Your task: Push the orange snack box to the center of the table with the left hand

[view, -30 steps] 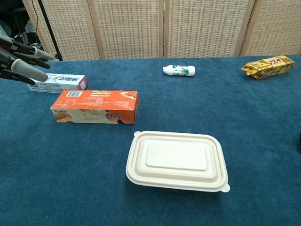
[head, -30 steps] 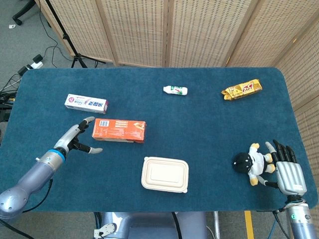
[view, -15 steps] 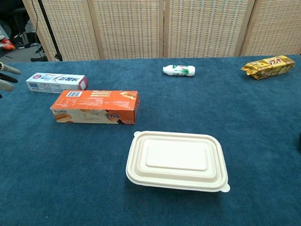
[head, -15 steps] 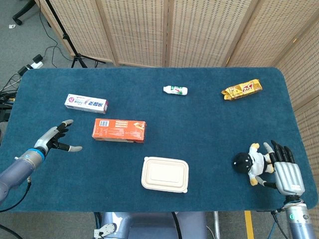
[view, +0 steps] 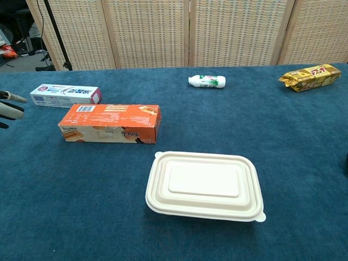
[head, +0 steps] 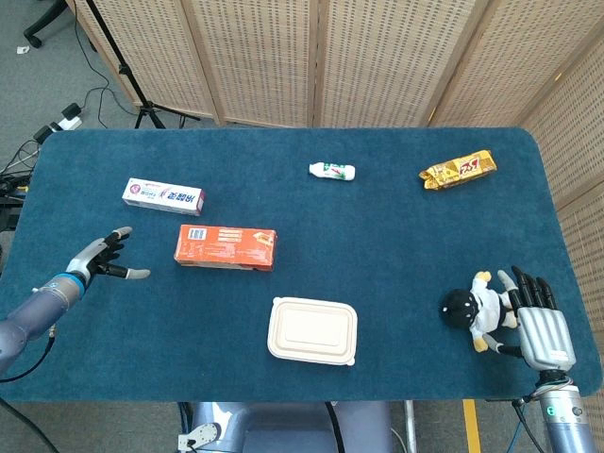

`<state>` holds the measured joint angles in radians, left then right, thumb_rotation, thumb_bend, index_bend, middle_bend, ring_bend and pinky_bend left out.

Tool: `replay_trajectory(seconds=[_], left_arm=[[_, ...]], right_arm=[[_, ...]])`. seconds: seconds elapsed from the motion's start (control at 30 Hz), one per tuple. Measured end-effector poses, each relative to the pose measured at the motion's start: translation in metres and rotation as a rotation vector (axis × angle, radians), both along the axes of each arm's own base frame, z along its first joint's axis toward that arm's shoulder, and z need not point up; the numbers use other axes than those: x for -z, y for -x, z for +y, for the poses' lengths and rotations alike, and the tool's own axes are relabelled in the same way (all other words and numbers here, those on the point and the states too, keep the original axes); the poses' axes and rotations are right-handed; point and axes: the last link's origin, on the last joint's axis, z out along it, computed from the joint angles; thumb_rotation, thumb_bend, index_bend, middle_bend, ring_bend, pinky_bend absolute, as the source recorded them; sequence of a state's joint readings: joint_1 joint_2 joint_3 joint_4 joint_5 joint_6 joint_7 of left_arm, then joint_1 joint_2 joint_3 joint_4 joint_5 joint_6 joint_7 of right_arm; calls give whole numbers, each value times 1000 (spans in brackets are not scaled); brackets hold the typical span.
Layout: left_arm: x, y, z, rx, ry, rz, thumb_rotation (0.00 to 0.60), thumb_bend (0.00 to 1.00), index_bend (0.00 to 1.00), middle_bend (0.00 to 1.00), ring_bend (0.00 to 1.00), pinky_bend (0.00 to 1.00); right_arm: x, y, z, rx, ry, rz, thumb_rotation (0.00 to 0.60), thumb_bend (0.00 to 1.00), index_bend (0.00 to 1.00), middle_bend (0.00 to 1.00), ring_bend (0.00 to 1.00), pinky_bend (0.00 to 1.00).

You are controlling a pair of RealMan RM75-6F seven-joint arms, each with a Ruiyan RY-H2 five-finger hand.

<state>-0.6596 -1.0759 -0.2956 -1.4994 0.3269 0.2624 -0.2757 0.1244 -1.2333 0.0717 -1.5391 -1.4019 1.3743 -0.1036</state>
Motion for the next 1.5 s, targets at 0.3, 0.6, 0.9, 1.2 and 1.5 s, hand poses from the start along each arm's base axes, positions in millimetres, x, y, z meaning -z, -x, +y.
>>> replay_trajectory(seconds=[0.3, 0.6, 0.9, 1.2, 1.5], left_arm=[[26, -13, 6, 43, 23, -52, 600, 100, 0, 0, 0, 0], [39, -25, 4, 72, 36, -84, 600, 100, 0, 0, 0, 0], [51, -37, 4, 96, 51, -104, 600, 100, 0, 0, 0, 0], [66, -52, 5, 116, 79, -123, 600, 100, 0, 0, 0, 0], [76, -71, 3, 142, 98, -157, 600, 100, 0, 0, 0, 0]], right_arm=[[0, 0, 0, -1, 0, 1, 600, 53, 18, 0, 0, 0], [0, 0, 0, -2, 1, -1, 600, 53, 18, 0, 0, 0], [-1, -1, 1, -4, 3, -3, 600, 53, 18, 0, 0, 0], [-3, 0, 1, -2, 6, -7, 600, 53, 18, 0, 0, 0], [-1, 0, 1, -4, 0, -6, 600, 53, 18, 0, 0, 0]])
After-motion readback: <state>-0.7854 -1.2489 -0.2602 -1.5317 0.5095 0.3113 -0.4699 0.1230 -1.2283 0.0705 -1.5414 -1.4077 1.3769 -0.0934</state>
